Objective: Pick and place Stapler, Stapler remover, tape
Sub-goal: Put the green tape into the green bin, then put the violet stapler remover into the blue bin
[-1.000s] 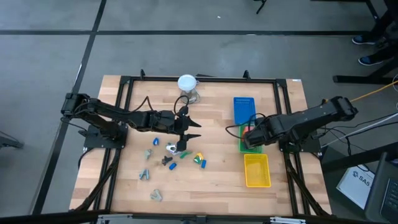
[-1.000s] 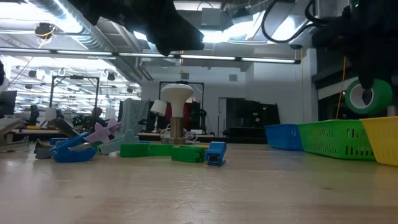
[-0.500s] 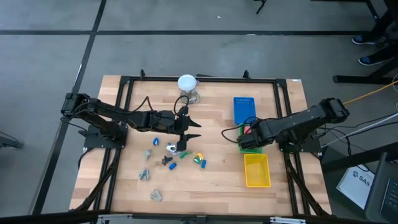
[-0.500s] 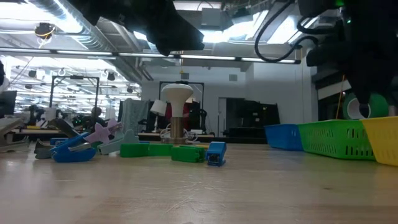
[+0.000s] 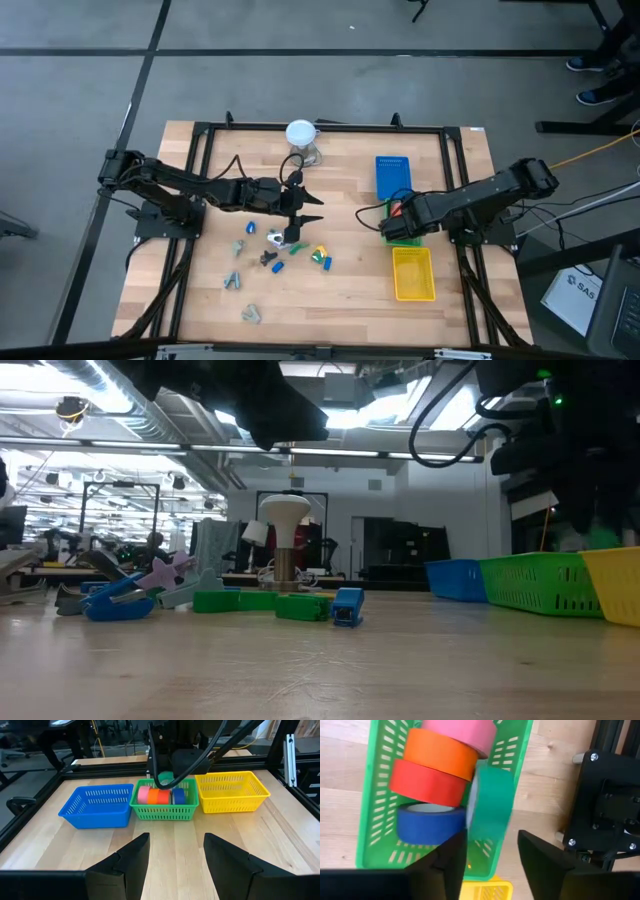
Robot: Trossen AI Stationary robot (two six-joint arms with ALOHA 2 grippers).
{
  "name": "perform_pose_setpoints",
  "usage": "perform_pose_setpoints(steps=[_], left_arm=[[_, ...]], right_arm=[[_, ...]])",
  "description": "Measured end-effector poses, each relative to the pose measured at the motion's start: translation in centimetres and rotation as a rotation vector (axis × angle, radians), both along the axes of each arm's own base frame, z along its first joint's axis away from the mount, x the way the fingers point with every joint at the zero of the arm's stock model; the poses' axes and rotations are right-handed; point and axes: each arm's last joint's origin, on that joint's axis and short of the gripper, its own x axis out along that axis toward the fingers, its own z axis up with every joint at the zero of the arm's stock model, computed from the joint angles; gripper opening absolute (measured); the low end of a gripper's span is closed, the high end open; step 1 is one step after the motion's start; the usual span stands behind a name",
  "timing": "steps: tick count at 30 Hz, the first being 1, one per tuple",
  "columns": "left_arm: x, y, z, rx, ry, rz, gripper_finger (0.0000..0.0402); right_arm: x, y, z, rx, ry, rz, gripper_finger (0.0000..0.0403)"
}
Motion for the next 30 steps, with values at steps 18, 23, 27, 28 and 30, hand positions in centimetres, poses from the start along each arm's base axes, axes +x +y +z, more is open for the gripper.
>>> perform_pose_setpoints(steps=[18,23,27,28,30], left_arm=[[0.0,0.0,0.0,-0.002,0.000,-0.006,0.0187],[-0.2,0.0,0.2,-0.002,0.004,-0.008,0.0185],[-0.7,0.0,0.7,0.000,0.007,-0.001,0.0187],[-0.9,0.1,0.8,0.000,0.008,0.000,0.0187],[-1.2,0.1,1.1,-0.002,0.010,0.001,0.0186]], right_arm=[[0.2,0.1,0.0,0.046,0.016,0.211,0.0259],[0.5,0.2,-0.1,0.068,-0.003,0.311,0.0259],[1.0,0.3,-0.2,0.092,-0.034,0.435,0.0259],[1.1,0.3,-0.2,0.099,-0.039,0.479,0.0259],[1.4,0.4,-0.2,0.112,-0.058,0.575,0.0259]])
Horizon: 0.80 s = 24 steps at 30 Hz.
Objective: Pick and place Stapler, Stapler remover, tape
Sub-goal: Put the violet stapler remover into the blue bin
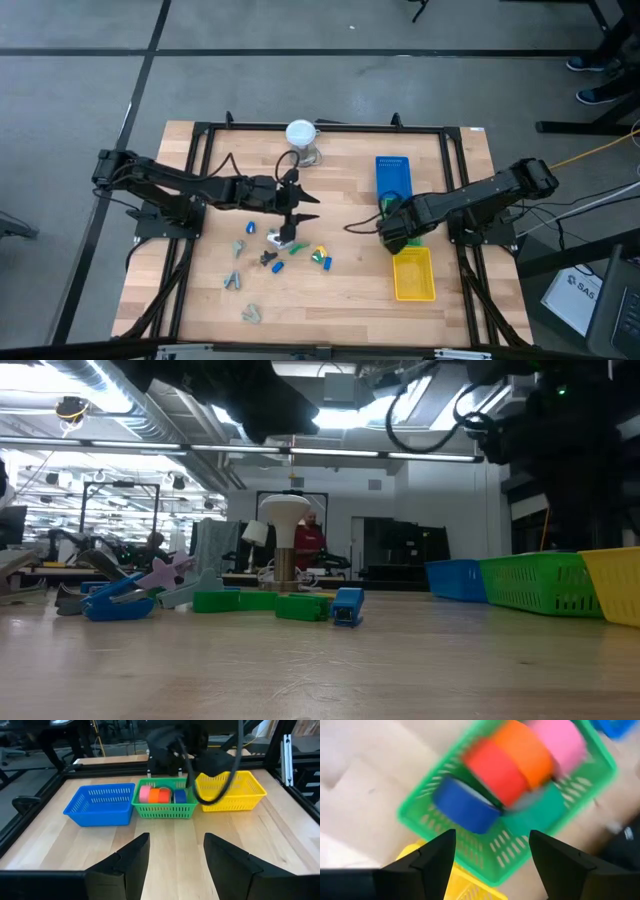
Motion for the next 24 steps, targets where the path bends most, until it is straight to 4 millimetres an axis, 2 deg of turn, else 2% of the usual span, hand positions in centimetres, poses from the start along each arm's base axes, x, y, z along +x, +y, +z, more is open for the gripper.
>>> perform_pose_setpoints(steps=[7,18,24], left_arm=[[-1.9,0.1,1.1,-0.049,0.048,0.036,0.0178],[-5.4,0.6,2.3,-0.087,0.139,0.188,0.0163],[-6.2,0.8,2.5,-0.123,0.149,0.233,0.0155]], right_arm=[[0.8,0.2,0.0,0.025,-0.056,0.200,0.0259],[1.0,0.3,0.0,0.031,-0.084,0.207,0.0259],[1.2,0.4,0.0,0.034,-0.103,0.218,0.0259]])
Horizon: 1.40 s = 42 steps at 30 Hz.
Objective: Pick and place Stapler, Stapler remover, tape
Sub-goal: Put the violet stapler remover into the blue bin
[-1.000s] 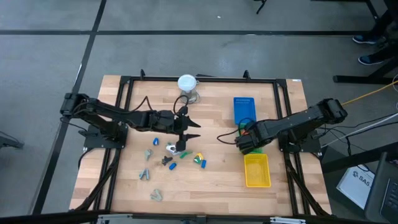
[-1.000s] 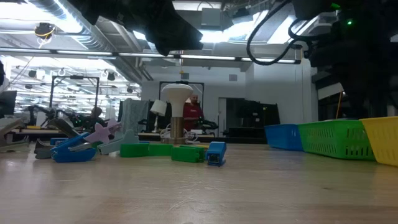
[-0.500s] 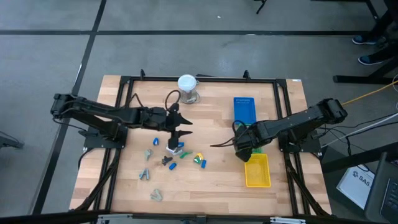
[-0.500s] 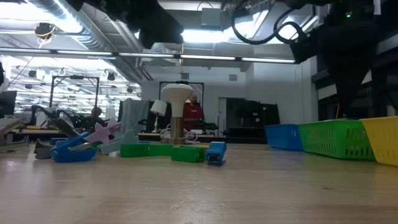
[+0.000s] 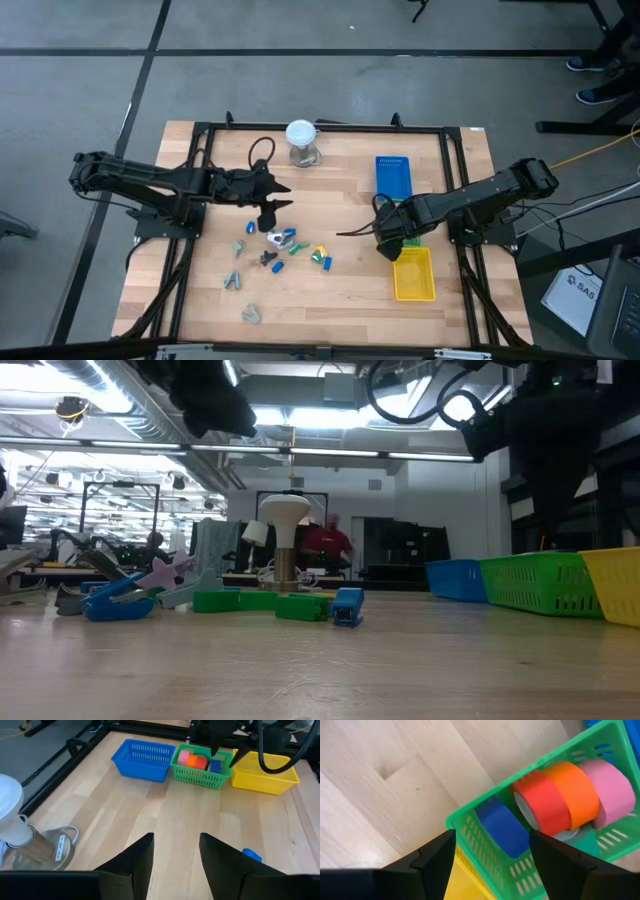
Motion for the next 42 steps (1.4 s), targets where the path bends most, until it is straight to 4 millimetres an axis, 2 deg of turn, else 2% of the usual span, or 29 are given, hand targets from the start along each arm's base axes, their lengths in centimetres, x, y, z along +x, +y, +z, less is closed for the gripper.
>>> perform_pose_setpoints(steps=[4,13,18,24,30,42], left_arm=[[-0.1,0.0,-0.1,-0.005,0.010,0.003,0.0152],[-0.6,0.0,-0.9,-0.069,0.098,0.018,0.0152],[-0.8,-0.2,-1.2,-0.100,0.132,-0.020,0.0152],[-0.8,-0.2,-1.2,-0.103,0.140,-0.026,0.0152],[-0.8,-0.2,-1.2,-0.101,0.141,-0.027,0.0152],[-0.9,-0.2,-1.9,-0.092,0.155,-0.016,0.0152]], right_arm=[[0.0,-0.1,0.0,-0.008,0.011,0.087,0.0259],[0.0,0.0,0.0,-0.011,0.014,0.123,0.0259],[0.0,0.2,0.3,-0.100,-0.037,0.189,0.0259],[0.3,1.5,2.8,-0.179,-0.300,0.404,0.0259],[-1.2,2.1,5.3,-0.164,-0.511,0.518,0.0259],[-5.9,0.5,1.7,-0.072,-1.144,0.704,0.0259]])
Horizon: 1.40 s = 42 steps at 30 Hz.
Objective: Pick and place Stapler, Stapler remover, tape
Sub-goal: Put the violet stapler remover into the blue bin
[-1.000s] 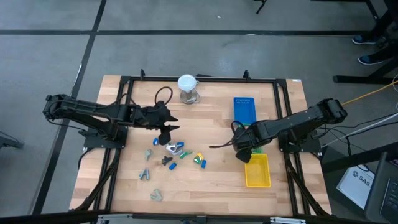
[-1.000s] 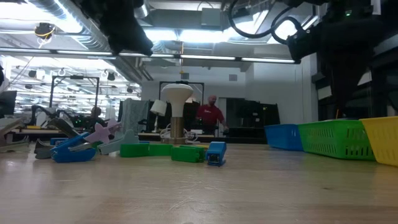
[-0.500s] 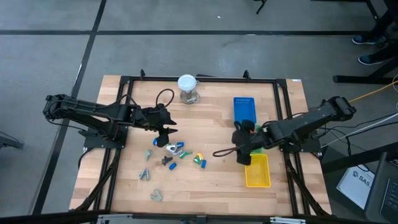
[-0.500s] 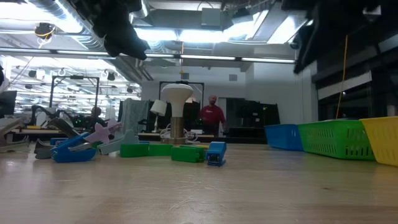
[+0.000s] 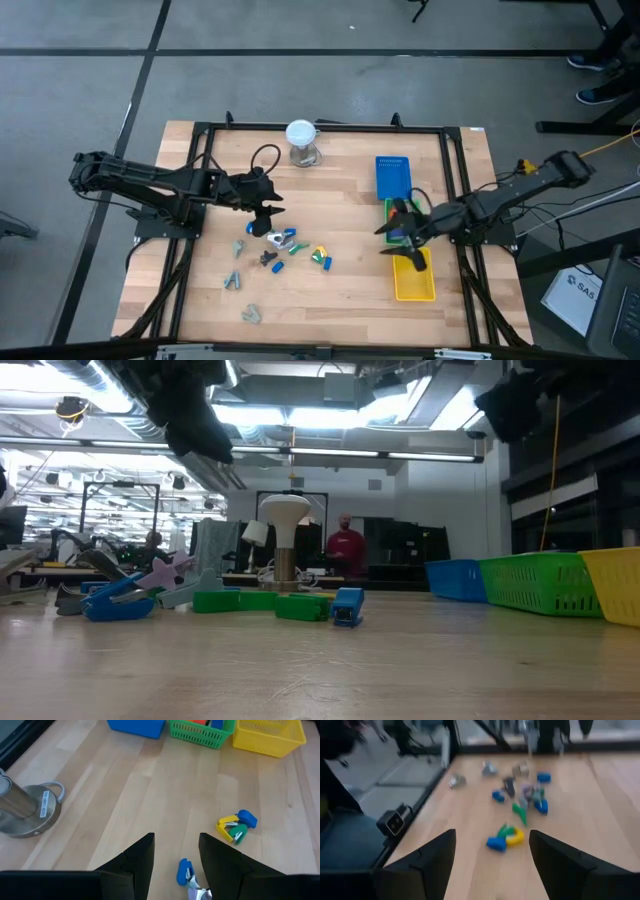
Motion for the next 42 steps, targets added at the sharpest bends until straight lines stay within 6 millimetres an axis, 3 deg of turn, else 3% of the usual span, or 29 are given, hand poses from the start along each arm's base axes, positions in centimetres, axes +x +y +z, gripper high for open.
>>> perform_pose_setpoints(steps=[8,29,34,39,42], left_arm=[[0.1,0.0,0.1,0.004,-0.016,0.006,0.0152],[0.1,0.1,0.1,0.027,-0.020,0.035,0.0152],[0.1,0.2,0.1,0.038,-0.021,0.048,0.0152],[0.1,0.2,0.2,0.038,-0.022,0.049,0.0152],[0.1,0.2,0.2,0.038,-0.024,0.049,0.0152]], right_arm=[[-2.7,-2.2,-3.4,0.043,-0.172,0.043,0.0259],[-8.6,-5.3,-3.6,-0.088,-0.423,-0.017,0.0259],[-9.2,-5.5,-3.4,-0.104,-0.482,-0.026,0.0259],[-8.7,-5.4,-5.2,-0.098,-0.521,-0.029,0.0259],[-8.7,-5.4,-5.2,-0.115,-0.526,-0.030,0.0259]])
